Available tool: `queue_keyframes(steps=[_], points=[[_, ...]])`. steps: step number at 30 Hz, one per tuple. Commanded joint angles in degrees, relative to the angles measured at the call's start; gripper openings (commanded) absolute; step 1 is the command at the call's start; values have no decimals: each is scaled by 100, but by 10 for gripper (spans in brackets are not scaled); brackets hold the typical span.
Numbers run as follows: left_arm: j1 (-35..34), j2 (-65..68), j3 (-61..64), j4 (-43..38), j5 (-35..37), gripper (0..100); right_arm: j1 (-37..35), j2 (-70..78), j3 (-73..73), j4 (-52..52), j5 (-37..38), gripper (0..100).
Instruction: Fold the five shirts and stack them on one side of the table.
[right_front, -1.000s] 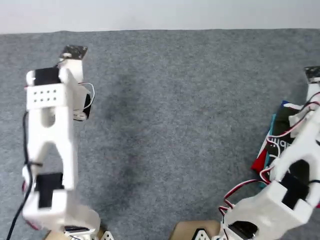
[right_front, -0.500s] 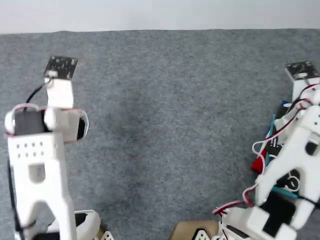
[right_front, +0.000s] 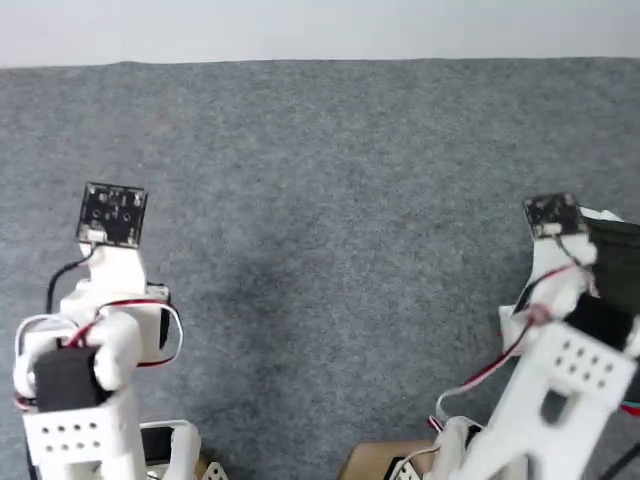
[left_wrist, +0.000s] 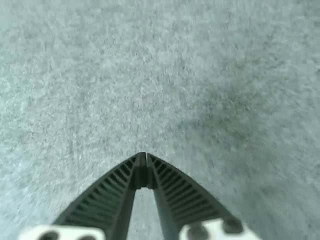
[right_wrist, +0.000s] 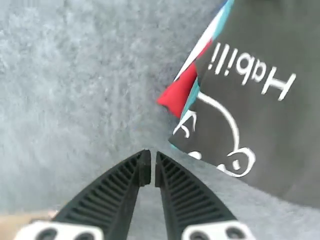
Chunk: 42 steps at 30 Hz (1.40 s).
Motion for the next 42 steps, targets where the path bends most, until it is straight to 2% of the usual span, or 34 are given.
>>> queue_keyframes(steps=[1,8,12,19,25,31,36,42], points=[[9,-527,488,-501,-26,7,-66,-857,554,-505,-1011,32],[9,-1046,1763,-633,0,8,-101,-1798,1969,-1692,-1864,31],[-9,-1204,2281,-949,9,7,-400,-2246,3015,-2536,-2312,11],[0,-1802,3380,-1873,9,6,-1121,-3424,4246,-3248,-2426,9],[0,-2804,4444,-2356,18,6,-1376,-4655,5266,-3240,-2409,9],[9,-4132,5393,-2163,571,6,-1666,-5508,5380,-2571,-2453,9],[9,-4018,5508,-2321,888,6,-1824,-5552,5371,-2220,-2840,9],[9,-4009,5508,-2295,897,6,-1824,-5552,5371,-1684,-3226,9]])
